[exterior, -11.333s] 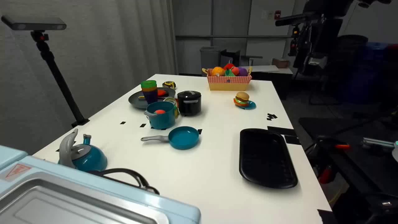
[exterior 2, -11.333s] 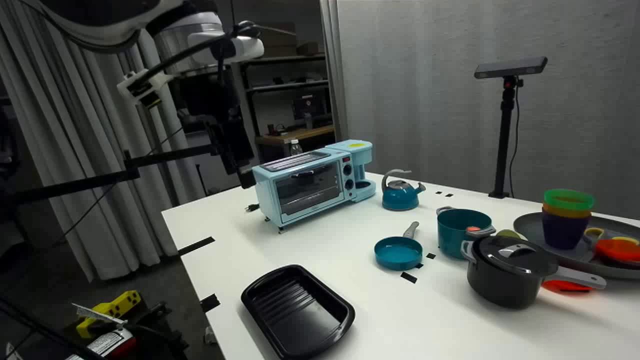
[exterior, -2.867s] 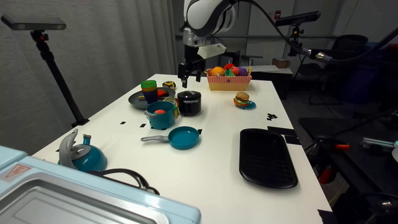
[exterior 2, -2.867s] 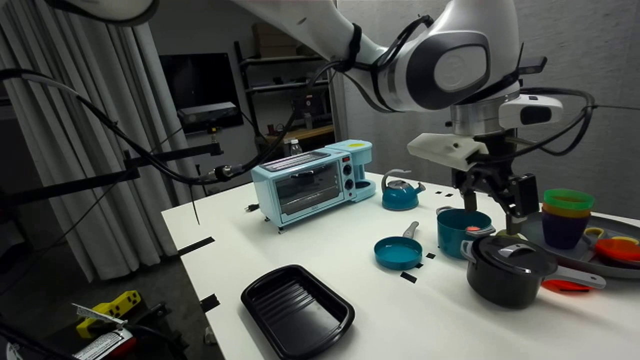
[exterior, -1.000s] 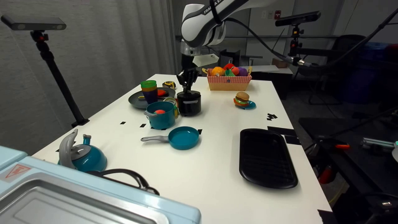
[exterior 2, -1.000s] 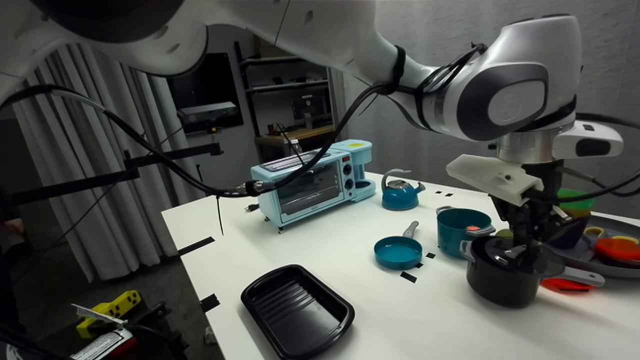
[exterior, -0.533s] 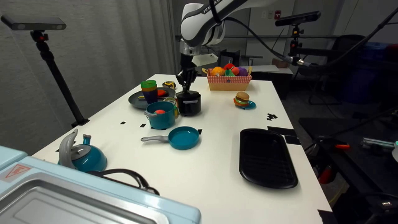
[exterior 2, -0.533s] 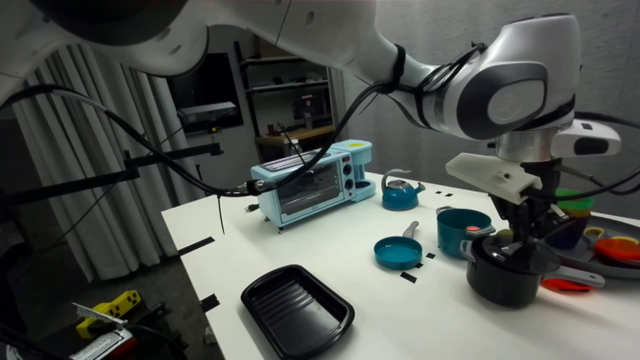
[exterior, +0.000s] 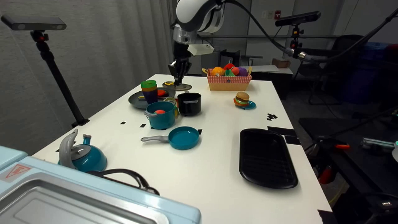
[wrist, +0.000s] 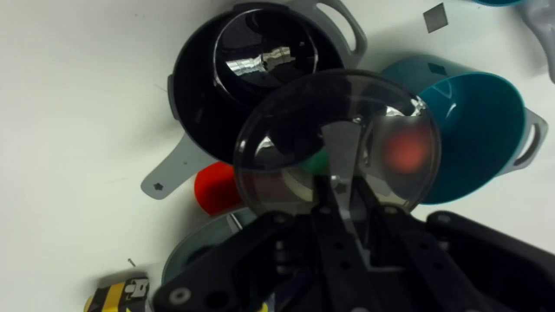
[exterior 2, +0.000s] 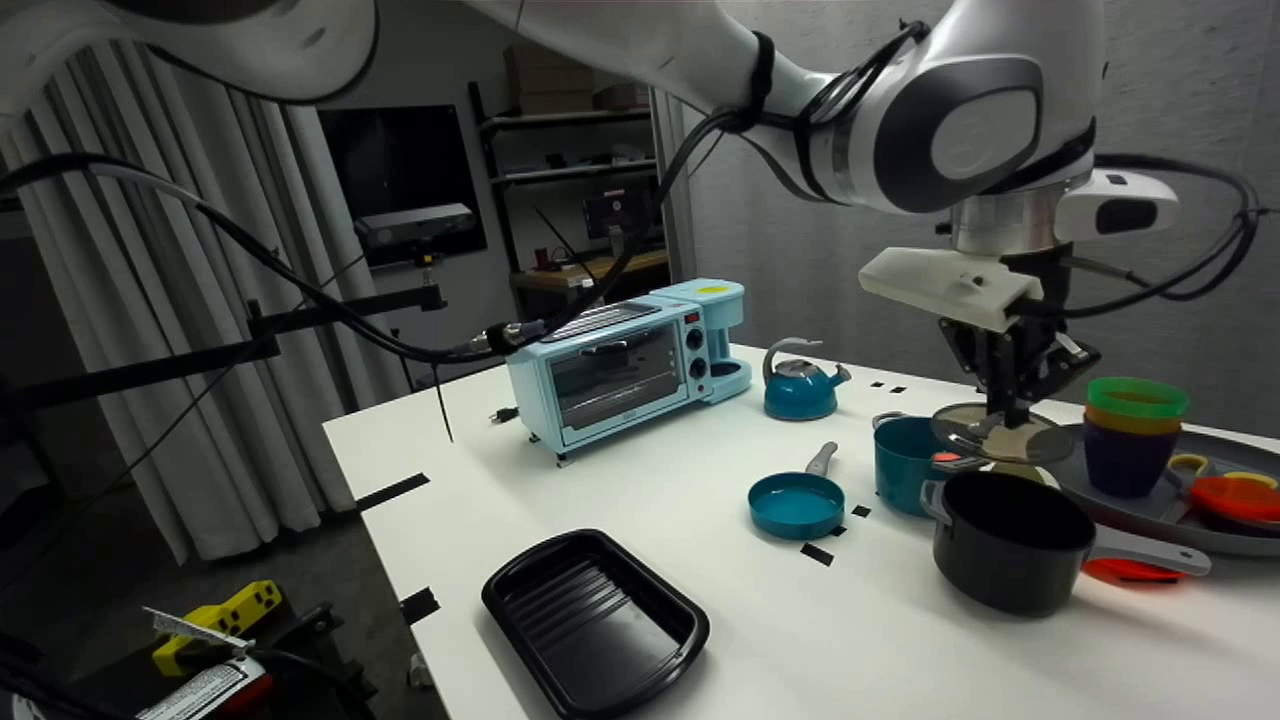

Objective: Take the lid on the black pot and put it on the blue pot

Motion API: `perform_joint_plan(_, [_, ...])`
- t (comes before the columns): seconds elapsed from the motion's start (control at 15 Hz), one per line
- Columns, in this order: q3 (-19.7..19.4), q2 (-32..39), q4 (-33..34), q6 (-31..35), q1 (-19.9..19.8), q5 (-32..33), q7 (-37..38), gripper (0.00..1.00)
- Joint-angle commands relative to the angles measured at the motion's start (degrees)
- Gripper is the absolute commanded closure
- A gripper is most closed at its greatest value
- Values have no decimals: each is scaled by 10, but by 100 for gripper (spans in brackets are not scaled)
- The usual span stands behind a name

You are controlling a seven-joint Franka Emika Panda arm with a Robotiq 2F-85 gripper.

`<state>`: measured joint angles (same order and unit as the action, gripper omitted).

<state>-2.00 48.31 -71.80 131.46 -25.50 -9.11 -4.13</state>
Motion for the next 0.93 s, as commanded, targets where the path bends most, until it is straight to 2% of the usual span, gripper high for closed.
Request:
perform_joint_plan(0.0, [17,-75,-83,21,7,-2,-33,96])
perform_joint_plan(0.27, [18,-98,-100,19,39,-5,-58,96])
perform_joint_plan(0.6, [17,-30,-26,4,76,7,-70,96])
perform_joint_plan(0.87, [0,17,18,27,107,30,-40,96])
